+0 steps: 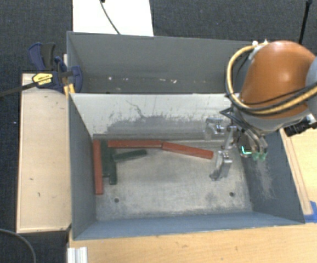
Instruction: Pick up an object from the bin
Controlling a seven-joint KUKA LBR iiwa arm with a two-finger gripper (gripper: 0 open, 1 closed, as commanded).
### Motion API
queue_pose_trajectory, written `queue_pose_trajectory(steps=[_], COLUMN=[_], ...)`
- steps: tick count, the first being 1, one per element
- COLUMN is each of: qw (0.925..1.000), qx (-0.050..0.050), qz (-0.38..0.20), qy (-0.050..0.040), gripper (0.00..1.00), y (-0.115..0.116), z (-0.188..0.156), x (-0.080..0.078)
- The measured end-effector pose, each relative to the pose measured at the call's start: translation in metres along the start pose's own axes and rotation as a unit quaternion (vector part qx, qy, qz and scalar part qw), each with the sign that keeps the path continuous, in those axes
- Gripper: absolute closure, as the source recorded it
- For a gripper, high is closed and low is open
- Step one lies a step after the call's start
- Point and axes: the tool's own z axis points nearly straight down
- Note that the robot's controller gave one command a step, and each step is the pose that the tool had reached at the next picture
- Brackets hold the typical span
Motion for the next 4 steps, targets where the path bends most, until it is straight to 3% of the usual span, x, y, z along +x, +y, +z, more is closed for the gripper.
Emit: queue_pose_trajectory(steps=[1, 2, 3, 4], qw=[0.9971, 0.9938, 0.995, 0.995], qx=[0.0, 0.001, 0.0, 0.0], qz=[0.076, 0.111, 0.1, 0.1], qy=[-0.0031, 0.0007, -0.0025, -0.0031], gripper=[0.0, 0.0, 0.0, 1.0], y=[-0.015, -0.056, -0.045, -0.045], z=[0.068, 0.155, 0.169, 0.168], x=[-0.062, -0.057, -0.066, -0.066])
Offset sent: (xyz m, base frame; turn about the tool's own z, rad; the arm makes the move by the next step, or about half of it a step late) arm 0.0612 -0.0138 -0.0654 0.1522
